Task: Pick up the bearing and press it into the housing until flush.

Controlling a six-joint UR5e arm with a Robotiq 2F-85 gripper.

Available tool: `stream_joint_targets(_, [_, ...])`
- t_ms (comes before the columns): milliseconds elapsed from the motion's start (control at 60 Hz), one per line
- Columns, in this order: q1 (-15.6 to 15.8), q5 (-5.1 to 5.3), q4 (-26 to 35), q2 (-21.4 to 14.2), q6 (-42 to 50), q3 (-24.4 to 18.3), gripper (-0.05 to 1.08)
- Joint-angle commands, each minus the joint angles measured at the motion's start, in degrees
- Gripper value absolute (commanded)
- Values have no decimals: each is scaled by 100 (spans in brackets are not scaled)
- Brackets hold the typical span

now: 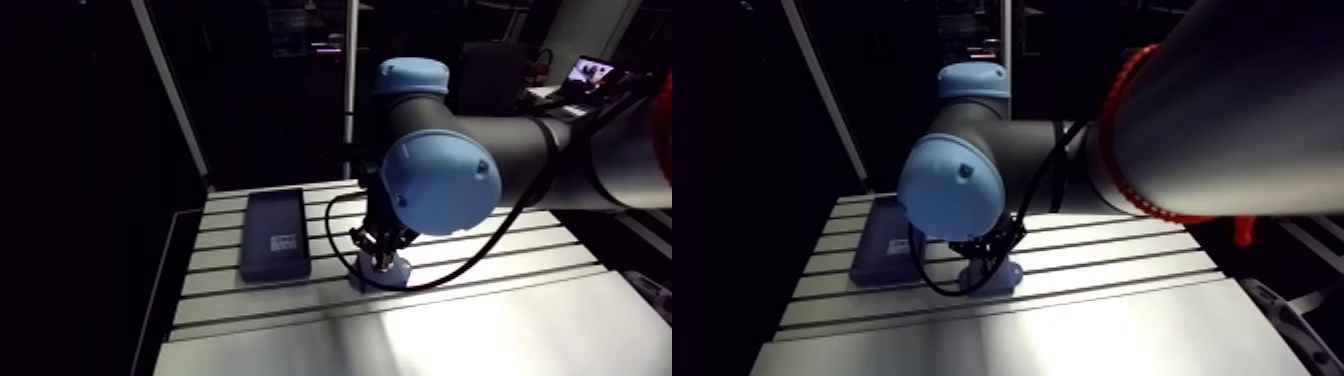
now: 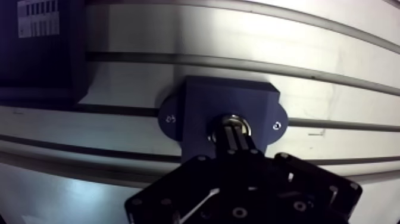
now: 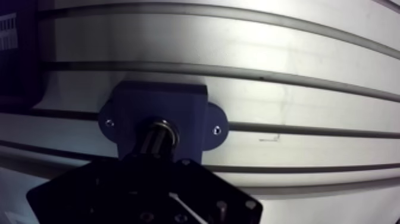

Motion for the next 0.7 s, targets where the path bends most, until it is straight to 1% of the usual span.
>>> stream_joint_targets(17, [1,-5,-1,8,-6,1,108])
stream_joint_targets(700, [1,-6,-9,52,-68,17,108])
